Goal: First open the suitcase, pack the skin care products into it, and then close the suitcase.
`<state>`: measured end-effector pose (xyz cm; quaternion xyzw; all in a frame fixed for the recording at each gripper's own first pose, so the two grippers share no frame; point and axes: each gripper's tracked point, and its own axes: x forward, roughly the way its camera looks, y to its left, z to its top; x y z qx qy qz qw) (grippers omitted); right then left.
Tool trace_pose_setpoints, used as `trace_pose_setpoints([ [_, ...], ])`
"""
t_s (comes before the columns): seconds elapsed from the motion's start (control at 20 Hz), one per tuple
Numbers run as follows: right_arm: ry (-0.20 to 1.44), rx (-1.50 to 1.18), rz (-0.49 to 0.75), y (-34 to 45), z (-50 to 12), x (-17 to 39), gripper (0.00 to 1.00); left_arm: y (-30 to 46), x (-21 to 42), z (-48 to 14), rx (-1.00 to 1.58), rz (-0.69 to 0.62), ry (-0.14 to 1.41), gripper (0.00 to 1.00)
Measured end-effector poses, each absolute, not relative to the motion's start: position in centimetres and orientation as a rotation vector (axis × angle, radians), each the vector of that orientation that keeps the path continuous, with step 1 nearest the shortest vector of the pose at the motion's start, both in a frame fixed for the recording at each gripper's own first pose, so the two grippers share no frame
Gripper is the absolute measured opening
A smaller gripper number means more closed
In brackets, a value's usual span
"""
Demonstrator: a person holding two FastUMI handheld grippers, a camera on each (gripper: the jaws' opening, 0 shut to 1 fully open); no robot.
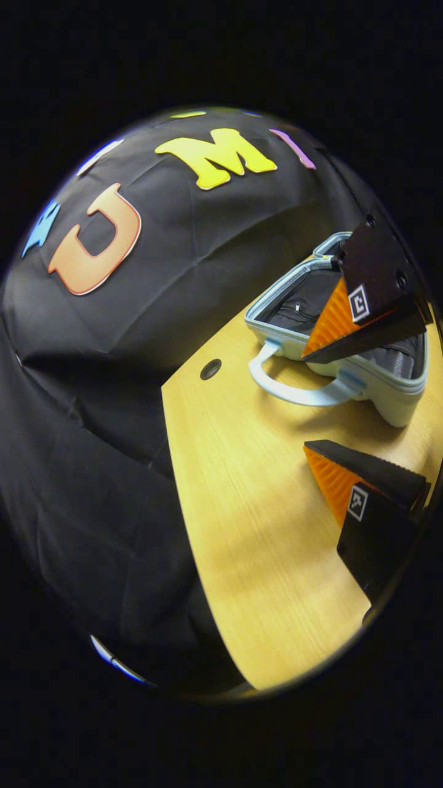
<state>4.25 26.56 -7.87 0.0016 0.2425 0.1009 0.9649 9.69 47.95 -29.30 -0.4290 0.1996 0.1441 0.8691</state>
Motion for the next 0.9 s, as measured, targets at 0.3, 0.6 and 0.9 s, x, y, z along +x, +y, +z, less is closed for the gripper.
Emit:
trace_pose_setpoints([
  [0.3,0.459,-0.007,0.145,23.8,-7.2,2.5,0.81,47.9,11.4,-30.4,-1.011,0.287,0.425,0.14],
  [0.6,0.383,-0.002,0.060,20.5,-4.7,2.2,0.81,47.7,11.3,-29.6,-0.977,0.261,0.439,0.11],
  [0.9,0.319,0.017,0.081,19.0,-2.8,1.4,0.81,47.7,10.9,-24.1,-0.702,0.325,0.420,0.06],
])
